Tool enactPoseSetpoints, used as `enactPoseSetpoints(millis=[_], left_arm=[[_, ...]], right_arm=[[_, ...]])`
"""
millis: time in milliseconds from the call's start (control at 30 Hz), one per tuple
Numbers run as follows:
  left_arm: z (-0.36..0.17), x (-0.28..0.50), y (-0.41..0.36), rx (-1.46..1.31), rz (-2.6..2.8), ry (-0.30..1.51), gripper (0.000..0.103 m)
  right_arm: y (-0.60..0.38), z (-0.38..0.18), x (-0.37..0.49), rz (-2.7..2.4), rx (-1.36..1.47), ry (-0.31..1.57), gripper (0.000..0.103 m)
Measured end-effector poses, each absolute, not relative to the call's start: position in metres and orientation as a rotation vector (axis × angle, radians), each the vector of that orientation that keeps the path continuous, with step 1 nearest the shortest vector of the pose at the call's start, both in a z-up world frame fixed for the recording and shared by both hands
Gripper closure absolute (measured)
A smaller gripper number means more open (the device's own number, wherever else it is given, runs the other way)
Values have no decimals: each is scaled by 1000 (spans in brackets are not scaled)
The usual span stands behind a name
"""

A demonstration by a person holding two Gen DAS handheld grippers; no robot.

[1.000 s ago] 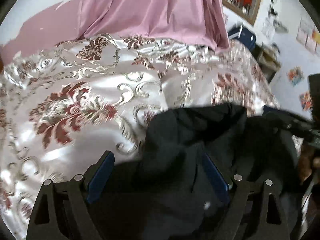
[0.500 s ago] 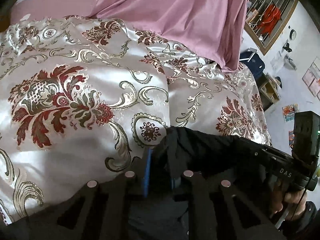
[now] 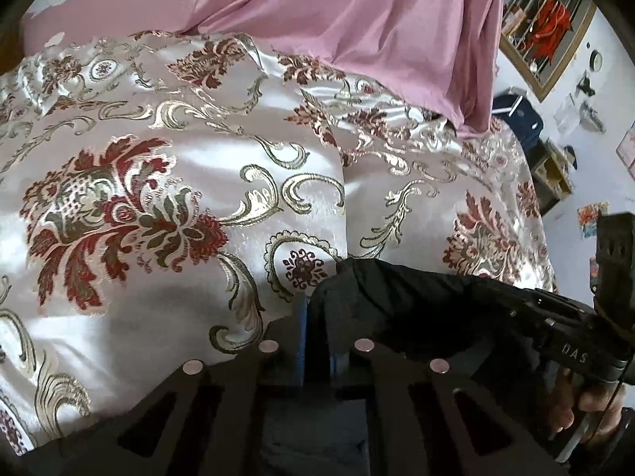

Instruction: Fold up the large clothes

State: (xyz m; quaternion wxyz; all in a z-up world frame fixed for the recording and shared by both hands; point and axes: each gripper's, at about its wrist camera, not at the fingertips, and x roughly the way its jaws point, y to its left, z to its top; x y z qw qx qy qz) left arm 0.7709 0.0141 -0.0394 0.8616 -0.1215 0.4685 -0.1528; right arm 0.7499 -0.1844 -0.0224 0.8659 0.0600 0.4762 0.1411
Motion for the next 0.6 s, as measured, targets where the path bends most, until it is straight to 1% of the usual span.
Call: enactPoseSetpoints(millis=[33, 100, 300, 433, 600], left_arm=[[-37, 768, 18, -268, -316, 968, 97], [-27, 756, 32, -299, -321, 921, 97], [-2, 712, 77, -409, -376, 825, 98], [6, 681, 77, -380, -402, 824, 98], [-8, 652, 71, -318, -395, 912, 98]], right_arm=[[-187, -18, 745, 296, 133, 963, 91], [-196, -10, 733, 313, 173, 916, 94], [-243, 13, 686, 394, 358, 784, 97], [-250, 19, 653, 426, 314, 757, 97], [-245, 13, 619, 432, 215, 782, 98]])
